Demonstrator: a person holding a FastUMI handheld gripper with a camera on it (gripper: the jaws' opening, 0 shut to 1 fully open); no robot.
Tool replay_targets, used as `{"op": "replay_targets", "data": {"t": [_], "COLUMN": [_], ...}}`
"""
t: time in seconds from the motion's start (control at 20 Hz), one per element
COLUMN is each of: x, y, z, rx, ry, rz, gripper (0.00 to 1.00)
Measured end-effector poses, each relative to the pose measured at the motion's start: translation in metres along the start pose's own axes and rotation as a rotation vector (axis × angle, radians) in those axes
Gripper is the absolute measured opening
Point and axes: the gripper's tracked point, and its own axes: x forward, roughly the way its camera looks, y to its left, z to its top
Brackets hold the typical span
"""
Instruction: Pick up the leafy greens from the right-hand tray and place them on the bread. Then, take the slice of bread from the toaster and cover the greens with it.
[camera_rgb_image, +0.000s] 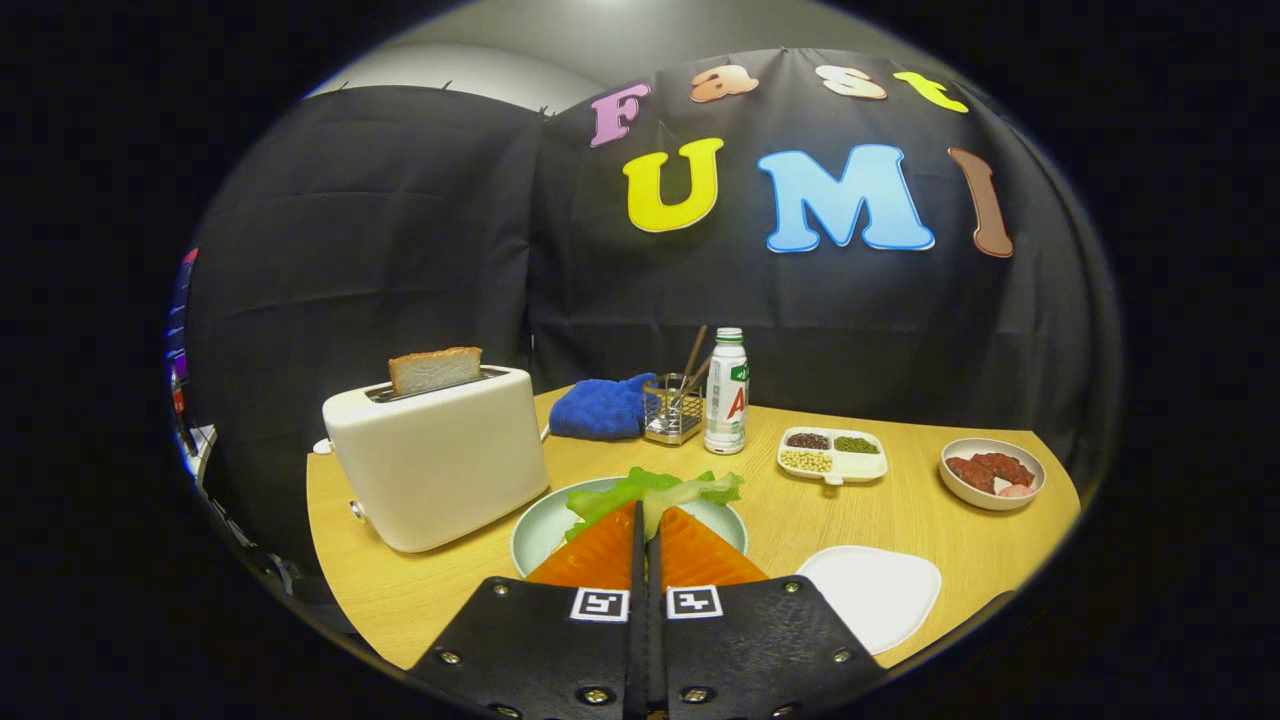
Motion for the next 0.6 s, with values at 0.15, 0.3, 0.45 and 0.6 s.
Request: {"op": "replay_targets", "data": {"t": [0.15, 0.3, 0.45, 0.6], "x": [0.012, 0.024, 0.036, 0.044], "y": [0.002, 0.004, 0.011, 0.013], "z": [-0.003, -0.005, -0.014, -0.031], "rx": [0.027, 0.041, 0.046, 0.027], "ry": [0.006, 0.017, 0.038, 0.080], "rz": [0.004, 0.007, 0.014, 0.005], "gripper": [0.00, 0.00, 0.00, 0.00]}}
